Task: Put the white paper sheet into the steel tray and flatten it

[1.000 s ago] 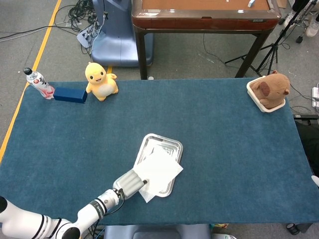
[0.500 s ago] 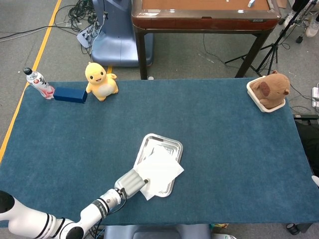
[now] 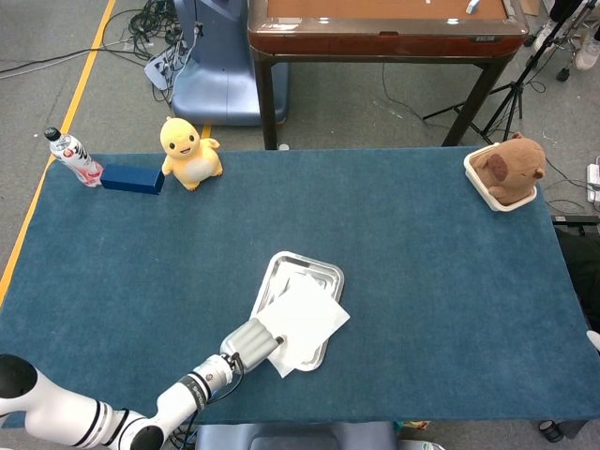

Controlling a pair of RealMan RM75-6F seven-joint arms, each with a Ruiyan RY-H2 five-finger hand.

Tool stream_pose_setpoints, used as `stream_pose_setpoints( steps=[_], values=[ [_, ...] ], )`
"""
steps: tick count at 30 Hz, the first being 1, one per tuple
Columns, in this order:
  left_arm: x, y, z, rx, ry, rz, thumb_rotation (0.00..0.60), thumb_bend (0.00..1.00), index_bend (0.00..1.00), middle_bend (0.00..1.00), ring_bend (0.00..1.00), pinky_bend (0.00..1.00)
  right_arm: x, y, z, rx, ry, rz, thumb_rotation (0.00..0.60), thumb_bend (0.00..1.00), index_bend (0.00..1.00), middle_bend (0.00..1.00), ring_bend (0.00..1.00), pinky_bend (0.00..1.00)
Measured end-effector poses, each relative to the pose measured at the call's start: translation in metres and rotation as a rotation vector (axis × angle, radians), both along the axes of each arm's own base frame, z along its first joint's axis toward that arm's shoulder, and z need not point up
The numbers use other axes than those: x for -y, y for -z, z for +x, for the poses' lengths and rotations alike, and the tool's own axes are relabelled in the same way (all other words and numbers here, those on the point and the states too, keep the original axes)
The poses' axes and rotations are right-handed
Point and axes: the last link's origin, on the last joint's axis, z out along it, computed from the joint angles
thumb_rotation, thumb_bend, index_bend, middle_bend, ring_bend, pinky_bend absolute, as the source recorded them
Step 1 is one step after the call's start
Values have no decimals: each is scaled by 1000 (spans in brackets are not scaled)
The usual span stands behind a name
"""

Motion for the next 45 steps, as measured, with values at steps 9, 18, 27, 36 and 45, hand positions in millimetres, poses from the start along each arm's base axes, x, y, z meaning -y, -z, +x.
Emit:
stream_pose_setpoints(
  steps=[9, 18, 27, 36, 45],
  values=[
    [-4, 3, 2, -7, -16, 9, 600, 839, 207, 1000, 793, 842, 0, 0, -1, 1, 1, -1, 600, 0, 202, 303, 157, 332],
    [-10, 5, 3, -11, -37, 20, 600, 840, 203, 1000, 793, 842, 0, -1, -1, 2, 0, -5, 600, 0, 202, 302, 157, 332],
    [-15, 6, 3, -10, -57, 32, 600, 840, 202, 1000, 794, 842, -1, -3, 0, 3, -2, -11, 600, 0, 202, 302, 157, 332],
    [-20, 6, 3, -10, -74, 51, 600, 841, 200, 1000, 795, 843, -1, -3, 0, 2, -1, -9, 600, 0, 202, 303, 157, 332],
    [-21, 6, 6, -5, -79, 67, 600, 871, 185, 1000, 801, 847, 0, -2, 0, 2, -1, -6, 600, 0, 202, 302, 157, 332]
  ],
)
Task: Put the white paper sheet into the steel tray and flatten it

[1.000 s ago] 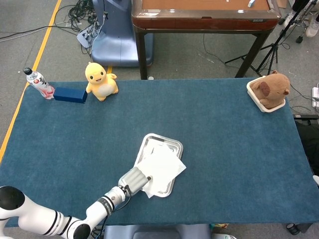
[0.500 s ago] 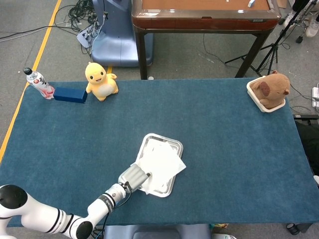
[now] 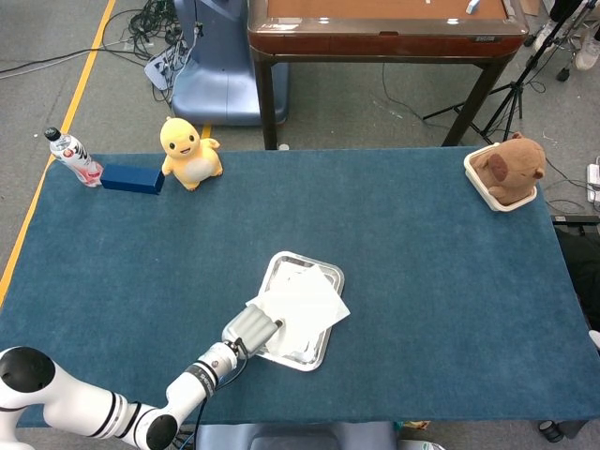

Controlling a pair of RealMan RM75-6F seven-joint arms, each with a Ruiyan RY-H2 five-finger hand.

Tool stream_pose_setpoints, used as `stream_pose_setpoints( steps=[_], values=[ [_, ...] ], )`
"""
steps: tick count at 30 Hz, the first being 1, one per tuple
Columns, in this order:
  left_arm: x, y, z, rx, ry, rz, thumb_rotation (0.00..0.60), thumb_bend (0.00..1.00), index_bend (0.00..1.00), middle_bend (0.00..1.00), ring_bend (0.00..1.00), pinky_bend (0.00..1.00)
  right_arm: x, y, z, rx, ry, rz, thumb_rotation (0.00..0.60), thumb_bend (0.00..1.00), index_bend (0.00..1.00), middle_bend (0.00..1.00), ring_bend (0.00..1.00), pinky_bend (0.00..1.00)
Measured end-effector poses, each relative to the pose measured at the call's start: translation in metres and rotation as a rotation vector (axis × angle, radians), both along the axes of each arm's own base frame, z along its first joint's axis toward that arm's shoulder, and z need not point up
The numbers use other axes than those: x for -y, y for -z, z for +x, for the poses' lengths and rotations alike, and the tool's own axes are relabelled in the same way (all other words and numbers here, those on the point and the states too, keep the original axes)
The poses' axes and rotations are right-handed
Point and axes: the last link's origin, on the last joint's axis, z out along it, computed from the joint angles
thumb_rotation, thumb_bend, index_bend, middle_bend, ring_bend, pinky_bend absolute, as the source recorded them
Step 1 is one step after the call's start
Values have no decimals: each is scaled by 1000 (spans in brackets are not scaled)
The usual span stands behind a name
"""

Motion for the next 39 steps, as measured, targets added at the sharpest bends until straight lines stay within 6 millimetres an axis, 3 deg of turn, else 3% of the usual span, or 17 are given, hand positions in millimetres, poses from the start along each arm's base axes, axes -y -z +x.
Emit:
stream_pose_setpoints(
  steps=[39],
  values=[
    [17, -6, 12, 45, -132, -47, 600, 909, 110, 1000, 820, 863, -2, -1, 1, 0, -7, -5, 600, 0, 202, 303, 157, 332]
  ],
)
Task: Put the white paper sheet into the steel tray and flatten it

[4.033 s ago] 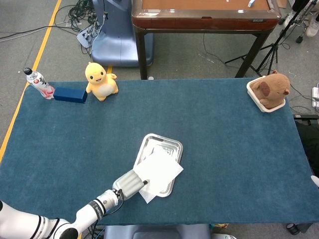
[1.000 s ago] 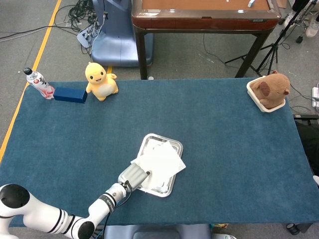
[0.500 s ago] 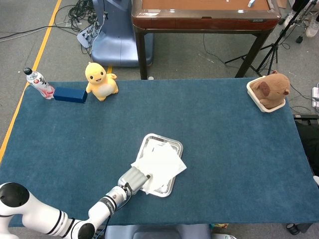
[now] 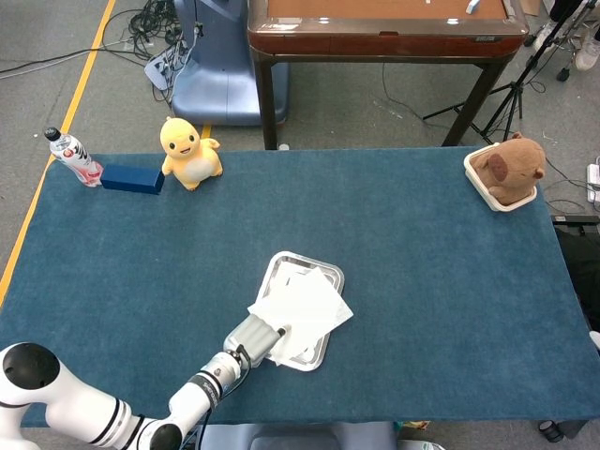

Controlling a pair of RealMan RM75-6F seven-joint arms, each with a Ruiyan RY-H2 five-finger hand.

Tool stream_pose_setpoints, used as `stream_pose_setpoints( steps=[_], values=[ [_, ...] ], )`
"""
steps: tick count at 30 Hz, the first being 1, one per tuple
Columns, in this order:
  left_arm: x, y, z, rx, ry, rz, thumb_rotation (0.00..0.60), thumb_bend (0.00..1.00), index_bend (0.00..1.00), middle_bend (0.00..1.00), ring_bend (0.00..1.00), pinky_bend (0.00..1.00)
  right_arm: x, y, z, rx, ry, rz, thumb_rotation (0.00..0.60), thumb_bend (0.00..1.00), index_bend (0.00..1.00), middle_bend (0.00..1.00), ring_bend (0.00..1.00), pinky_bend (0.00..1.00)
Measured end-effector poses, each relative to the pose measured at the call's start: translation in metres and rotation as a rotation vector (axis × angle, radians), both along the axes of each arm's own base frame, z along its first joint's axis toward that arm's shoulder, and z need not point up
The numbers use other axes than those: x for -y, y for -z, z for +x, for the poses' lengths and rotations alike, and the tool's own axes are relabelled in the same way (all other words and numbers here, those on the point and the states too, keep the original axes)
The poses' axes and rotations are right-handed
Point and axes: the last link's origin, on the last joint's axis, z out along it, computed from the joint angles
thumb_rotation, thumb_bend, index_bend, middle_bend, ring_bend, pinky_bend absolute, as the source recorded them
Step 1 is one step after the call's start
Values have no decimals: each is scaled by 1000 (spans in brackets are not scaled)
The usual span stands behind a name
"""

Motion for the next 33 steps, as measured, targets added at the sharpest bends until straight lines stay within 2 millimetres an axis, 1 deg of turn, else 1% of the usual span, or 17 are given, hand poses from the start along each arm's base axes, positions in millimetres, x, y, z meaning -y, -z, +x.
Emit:
stream_pose_setpoints(
  steps=[9, 19, 29, 33],
  values=[
    [-5, -15, 6, 28, 38, 54, 600, 909, 114, 1000, 820, 863, 0, 2, 1, 0, -2, 5, 600, 0, 202, 303, 157, 333],
    [-19, -20, 12, 45, 122, 120, 600, 908, 155, 1000, 816, 863, 1, 2, -1, 1, 3, 8, 600, 0, 202, 302, 157, 332],
    [-28, -20, 2, 15, 104, 133, 600, 908, 178, 1000, 815, 863, 2, 1, -1, 3, 6, 6, 600, 0, 202, 303, 157, 333],
    [-32, -21, 2, 13, 98, 136, 600, 907, 178, 1000, 814, 863, 2, 2, -1, 2, 7, 8, 600, 0, 202, 302, 157, 332]
  ],
)
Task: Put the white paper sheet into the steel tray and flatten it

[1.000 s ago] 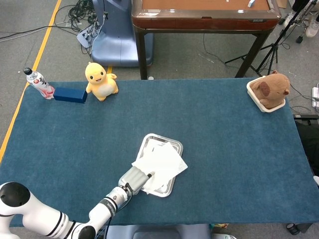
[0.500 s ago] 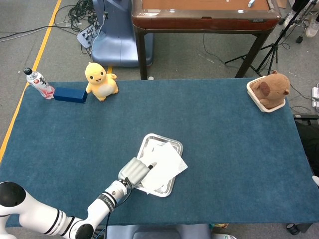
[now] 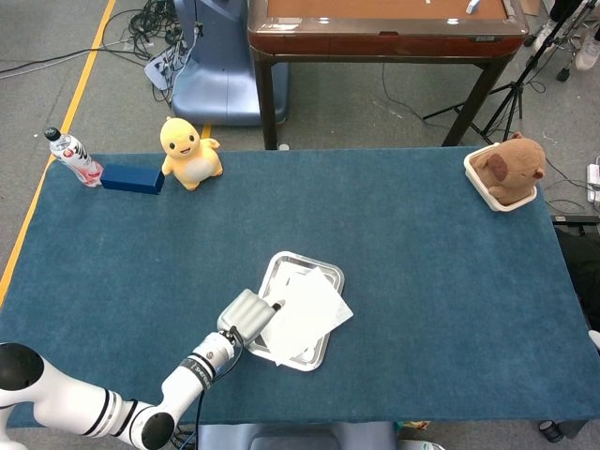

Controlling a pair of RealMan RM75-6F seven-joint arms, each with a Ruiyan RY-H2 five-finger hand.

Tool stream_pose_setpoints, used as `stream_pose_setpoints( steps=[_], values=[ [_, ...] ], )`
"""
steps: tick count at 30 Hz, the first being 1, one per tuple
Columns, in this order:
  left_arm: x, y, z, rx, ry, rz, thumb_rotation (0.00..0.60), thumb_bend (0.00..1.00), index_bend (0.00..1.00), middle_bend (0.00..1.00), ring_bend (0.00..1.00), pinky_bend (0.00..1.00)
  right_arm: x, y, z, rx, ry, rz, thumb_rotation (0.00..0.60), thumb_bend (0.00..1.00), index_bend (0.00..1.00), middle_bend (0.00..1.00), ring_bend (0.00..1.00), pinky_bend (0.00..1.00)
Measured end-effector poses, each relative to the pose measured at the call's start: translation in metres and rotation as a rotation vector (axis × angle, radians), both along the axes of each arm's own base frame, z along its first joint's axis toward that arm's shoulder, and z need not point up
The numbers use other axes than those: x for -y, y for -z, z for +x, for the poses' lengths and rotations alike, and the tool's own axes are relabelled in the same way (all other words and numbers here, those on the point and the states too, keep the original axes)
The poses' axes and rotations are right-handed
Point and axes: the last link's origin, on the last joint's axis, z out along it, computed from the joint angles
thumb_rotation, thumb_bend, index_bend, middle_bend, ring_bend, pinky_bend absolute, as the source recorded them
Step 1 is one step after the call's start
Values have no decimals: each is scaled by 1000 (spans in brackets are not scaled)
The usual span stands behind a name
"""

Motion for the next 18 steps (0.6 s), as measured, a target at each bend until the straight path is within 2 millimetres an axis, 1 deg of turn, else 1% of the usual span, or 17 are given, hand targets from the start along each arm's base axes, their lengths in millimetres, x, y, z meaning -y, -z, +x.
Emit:
stream_pose_setpoints(
  steps=[11, 18],
  values=[
    [-9, 7, 11, 13, 0, -14, 600, 908, 179, 1000, 812, 863, 0, -1, 0, 1, 0, -4, 600, 0, 202, 302, 157, 333],
    [-15, 14, 21, 13, -5, -14, 600, 907, 188, 1000, 812, 863, 0, -1, -1, 2, 0, -3, 600, 0, 202, 302, 157, 333]
  ],
)
